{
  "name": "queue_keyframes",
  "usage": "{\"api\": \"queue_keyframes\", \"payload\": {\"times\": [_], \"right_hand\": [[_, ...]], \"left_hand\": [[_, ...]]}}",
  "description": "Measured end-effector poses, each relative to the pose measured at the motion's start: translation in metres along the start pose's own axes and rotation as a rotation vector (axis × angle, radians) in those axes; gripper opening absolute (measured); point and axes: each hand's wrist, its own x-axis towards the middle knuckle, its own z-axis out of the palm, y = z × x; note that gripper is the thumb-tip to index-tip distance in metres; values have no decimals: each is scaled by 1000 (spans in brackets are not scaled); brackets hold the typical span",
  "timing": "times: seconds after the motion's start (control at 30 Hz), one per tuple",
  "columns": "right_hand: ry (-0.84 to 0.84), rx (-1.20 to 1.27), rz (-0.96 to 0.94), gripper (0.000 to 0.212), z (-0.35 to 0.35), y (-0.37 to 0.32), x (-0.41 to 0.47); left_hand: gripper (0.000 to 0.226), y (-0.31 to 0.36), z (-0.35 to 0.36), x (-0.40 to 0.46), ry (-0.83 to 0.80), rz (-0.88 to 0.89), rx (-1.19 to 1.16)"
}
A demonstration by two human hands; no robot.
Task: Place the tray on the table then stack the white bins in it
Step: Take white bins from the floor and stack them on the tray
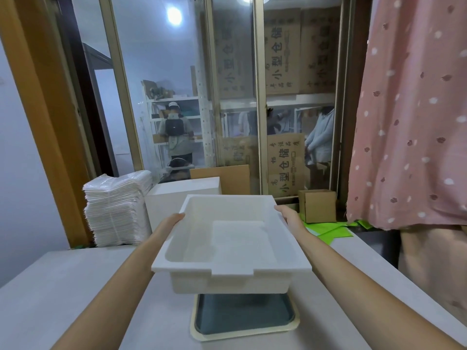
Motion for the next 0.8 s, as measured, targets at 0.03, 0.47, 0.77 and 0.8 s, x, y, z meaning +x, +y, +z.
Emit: {"api": "queue_keyframes", "payload": {"times": [0.03, 0.47, 0.77, 0.8], "right_hand": [[7, 10, 8, 29, 0, 1, -1], [52, -71, 131, 32, -23, 28, 2], [83, -94, 148, 20, -31, 57, 6], [92, -95, 149, 19, -30, 59, 6]], "left_hand": [[15, -5, -1, -3, -4, 2, -18], [27, -57, 23, -15, -1, -101, -5], [29, -92, 34, -15, 10, -164, 72], [31, -94, 34, -13, 15, -160, 76]]}}
